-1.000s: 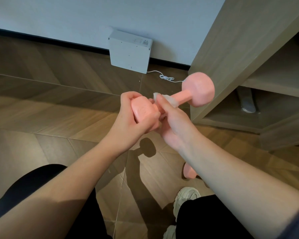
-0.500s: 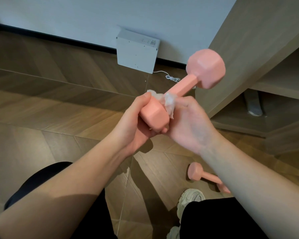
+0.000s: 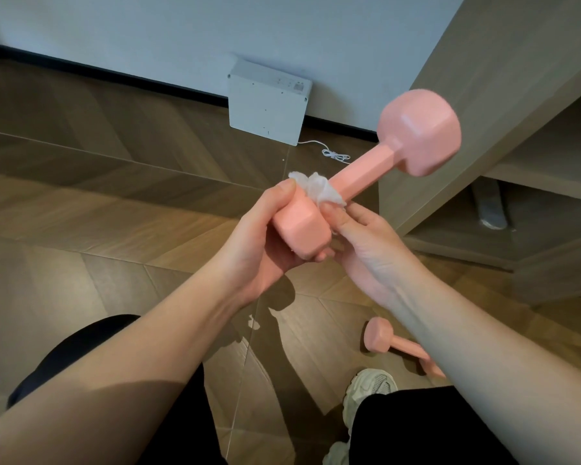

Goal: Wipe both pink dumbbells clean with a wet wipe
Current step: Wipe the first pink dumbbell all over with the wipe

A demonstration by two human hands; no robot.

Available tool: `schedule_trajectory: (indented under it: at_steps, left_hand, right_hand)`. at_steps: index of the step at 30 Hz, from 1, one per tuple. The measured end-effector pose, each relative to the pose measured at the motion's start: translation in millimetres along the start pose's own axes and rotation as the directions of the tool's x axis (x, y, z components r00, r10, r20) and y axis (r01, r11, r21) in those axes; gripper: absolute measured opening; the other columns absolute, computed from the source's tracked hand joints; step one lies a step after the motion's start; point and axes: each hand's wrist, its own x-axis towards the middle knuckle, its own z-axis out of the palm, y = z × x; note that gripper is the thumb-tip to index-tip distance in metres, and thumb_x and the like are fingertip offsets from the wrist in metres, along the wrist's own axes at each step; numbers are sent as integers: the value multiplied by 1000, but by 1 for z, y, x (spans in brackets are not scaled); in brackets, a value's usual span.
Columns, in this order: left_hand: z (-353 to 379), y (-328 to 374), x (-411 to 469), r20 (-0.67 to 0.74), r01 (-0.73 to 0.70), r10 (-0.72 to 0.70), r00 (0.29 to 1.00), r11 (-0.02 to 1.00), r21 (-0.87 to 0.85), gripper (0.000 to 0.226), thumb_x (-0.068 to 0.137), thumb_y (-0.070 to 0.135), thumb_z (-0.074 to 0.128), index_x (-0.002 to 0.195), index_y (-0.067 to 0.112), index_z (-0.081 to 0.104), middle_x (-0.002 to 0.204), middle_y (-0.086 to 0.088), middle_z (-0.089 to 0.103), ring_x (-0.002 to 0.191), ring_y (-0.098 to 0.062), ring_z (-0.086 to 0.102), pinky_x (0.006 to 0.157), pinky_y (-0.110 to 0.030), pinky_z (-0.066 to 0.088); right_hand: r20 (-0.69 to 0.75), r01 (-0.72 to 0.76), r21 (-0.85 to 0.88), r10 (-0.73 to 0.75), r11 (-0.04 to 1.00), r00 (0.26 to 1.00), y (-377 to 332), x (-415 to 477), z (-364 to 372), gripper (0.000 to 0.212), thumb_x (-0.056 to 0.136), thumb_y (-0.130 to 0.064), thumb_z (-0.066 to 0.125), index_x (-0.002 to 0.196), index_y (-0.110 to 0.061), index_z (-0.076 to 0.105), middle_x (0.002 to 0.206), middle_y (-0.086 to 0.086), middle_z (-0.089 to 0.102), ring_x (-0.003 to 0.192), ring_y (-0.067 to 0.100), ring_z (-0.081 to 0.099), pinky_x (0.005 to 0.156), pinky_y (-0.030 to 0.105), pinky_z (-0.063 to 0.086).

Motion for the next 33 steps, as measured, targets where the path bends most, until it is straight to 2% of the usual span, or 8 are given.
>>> schedule_trajectory:
  at_steps: [3,5,9,12,17,23,30,33]
  left_hand:
    - [-4,-3,4,-58,-41,47,997,994,100,48,88,35,56,118,-2,55,104,-23,56,78,-25,61,60,-36,52]
    - [-7,-5,6,-130,-49,75,989,981,188,63,80,36,64,126,1,40,112,-20,52,79,-21,66,60,-34,54]
    - [-3,-5,8,-132,-154,247,960,860,486,56,71,34,70,114,15,38,106,-4,51,77,-2,65,59,-25,53]
    - [1,-3,9,-41,-250,358,933,723,644,54,76,20,68,117,9,34,98,4,49,74,5,62,55,-18,51]
    - [-4,-1,12,92,-349,477,874,483,803,69,68,32,80,122,16,40,106,7,52,87,-7,59,70,-25,50]
    - [-10,2,14,170,-362,490,855,330,872,81,64,42,78,131,14,41,122,-3,49,110,-13,53,91,-32,50]
    - [-10,1,7,183,-392,471,863,394,832,74,66,34,78,125,19,36,115,9,51,103,-2,55,81,-12,46]
    - [-7,0,11,35,-256,363,931,584,770,67,63,31,78,118,23,41,110,1,54,93,0,58,69,-16,51]
  right_hand:
    - [-41,-16,46,18,999,999,7,-1,7,45,71,-34,72,108,-9,69,93,2,69,86,18,55,59,26,43]
    - [-79,-25,86,32,996,996,8,-1,10,46,73,-36,70,110,-8,68,91,2,69,84,16,58,60,25,44]
    - [-85,-45,217,64,975,994,4,-3,15,48,83,-35,66,123,-9,65,95,2,71,69,5,65,60,21,49]
    - [-111,-58,267,90,962,990,0,-4,14,41,88,-35,64,122,-14,66,106,3,72,86,12,66,76,28,49]
    - [-170,-45,432,130,901,977,-13,-3,13,17,92,-27,62,91,-15,74,96,7,75,93,22,65,91,38,49]
    - [-296,32,539,154,842,943,-27,4,7,13,90,-25,66,98,-15,66,95,9,75,99,23,67,101,43,46]
    - [-319,107,570,99,815,943,-39,11,-4,22,90,-33,66,104,-15,65,94,6,77,108,22,66,106,43,41]
    - [-309,117,592,91,797,947,-37,12,-5,30,89,-34,68,111,-15,66,97,6,76,103,22,66,102,41,43]
